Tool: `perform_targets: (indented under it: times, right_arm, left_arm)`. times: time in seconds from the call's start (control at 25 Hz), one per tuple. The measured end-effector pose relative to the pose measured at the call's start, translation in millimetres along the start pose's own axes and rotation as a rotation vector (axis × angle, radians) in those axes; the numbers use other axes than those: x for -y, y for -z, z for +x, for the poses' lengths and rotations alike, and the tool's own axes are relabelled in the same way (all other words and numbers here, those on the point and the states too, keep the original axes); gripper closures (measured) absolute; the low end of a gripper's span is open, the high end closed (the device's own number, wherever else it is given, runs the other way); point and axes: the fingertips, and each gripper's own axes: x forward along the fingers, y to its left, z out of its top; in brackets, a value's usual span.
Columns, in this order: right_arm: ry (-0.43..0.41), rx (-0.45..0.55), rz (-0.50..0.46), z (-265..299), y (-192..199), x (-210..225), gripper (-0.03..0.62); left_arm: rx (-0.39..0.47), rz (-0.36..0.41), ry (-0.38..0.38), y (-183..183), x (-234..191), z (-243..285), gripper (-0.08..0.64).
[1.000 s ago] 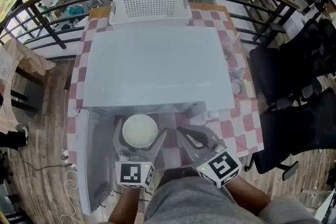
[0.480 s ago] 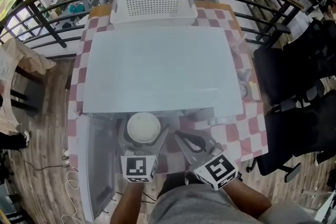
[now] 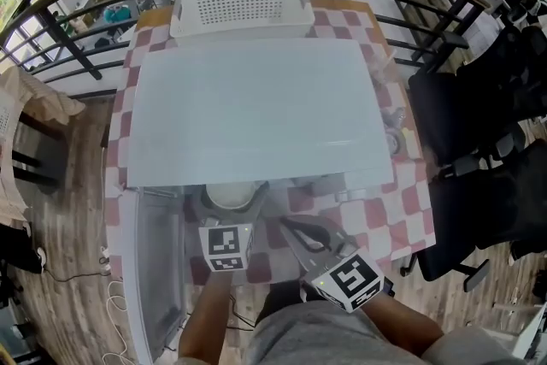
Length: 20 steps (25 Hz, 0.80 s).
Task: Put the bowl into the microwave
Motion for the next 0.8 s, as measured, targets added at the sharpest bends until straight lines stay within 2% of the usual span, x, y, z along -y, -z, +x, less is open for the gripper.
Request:
perform_targets:
  times: [0.48,0.64,0.8]
  right_arm:
    - [0.012,-0.005,0.015,-1.7,6.3,0.7,0.595]
    - [0.017,-0.002,0.022,-1.2,6.2,1.1,0.595]
    - [0.018,-0.001,0.029,0.6,6.4,0.1,0.595]
  left_arm:
    - [-0.086,0.009,-0.029,19.0,-17.5,36.1,0.015]
    - [-0.075,0.017,-0.034,15.7,-17.4,37.4,0.014]
    - [-0.081,0.058,-0.044,13.6,-16.8,38.7,0.014]
